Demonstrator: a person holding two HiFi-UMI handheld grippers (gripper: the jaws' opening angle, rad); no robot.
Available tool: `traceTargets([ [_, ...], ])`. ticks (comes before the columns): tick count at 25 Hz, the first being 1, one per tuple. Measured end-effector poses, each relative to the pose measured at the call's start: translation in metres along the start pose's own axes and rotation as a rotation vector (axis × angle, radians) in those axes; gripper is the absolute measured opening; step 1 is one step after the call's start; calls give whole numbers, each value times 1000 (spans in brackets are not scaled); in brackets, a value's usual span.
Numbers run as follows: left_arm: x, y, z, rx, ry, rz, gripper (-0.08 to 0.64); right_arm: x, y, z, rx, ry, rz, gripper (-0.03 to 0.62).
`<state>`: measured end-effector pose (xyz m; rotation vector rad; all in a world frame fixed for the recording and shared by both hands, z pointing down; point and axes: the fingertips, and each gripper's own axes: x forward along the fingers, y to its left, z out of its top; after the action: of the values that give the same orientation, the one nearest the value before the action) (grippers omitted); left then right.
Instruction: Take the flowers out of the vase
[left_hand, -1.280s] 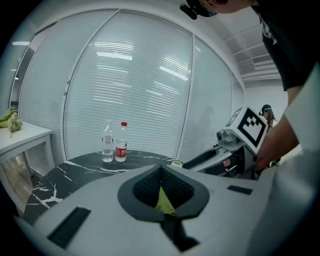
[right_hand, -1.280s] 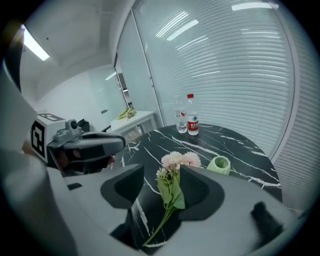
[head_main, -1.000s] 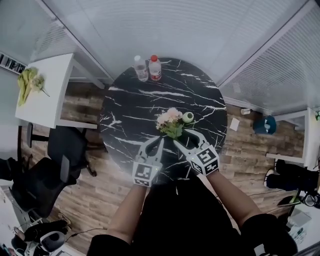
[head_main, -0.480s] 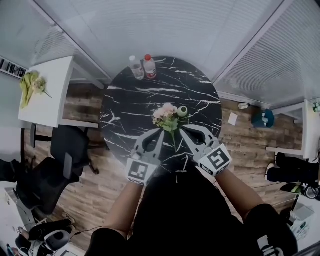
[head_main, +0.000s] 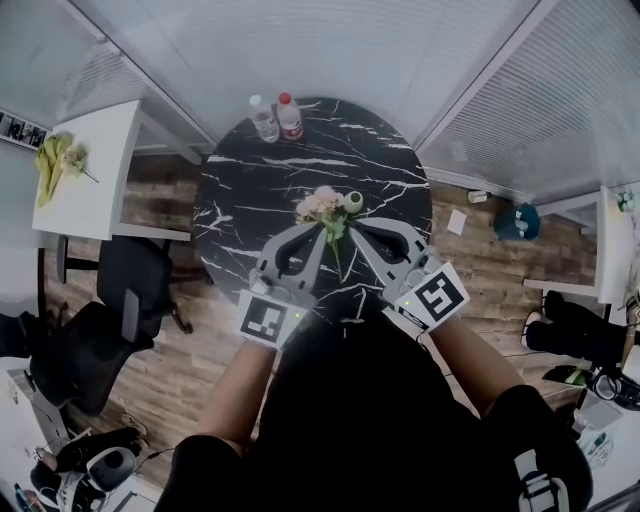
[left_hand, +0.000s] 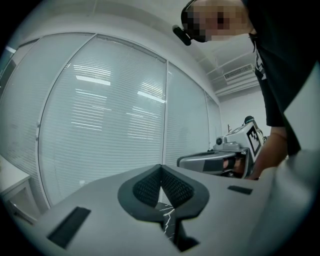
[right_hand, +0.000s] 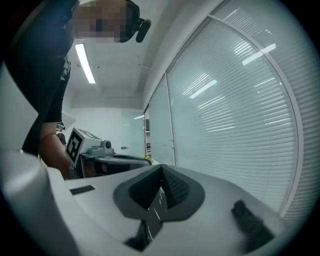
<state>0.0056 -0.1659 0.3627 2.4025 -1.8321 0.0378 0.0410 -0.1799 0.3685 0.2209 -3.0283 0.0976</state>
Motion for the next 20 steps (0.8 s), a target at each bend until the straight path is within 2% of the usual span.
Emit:
traceTargets([
  [20,-17,-4,8,15,-20,0,11,7,16,6,-31,7,16,18],
])
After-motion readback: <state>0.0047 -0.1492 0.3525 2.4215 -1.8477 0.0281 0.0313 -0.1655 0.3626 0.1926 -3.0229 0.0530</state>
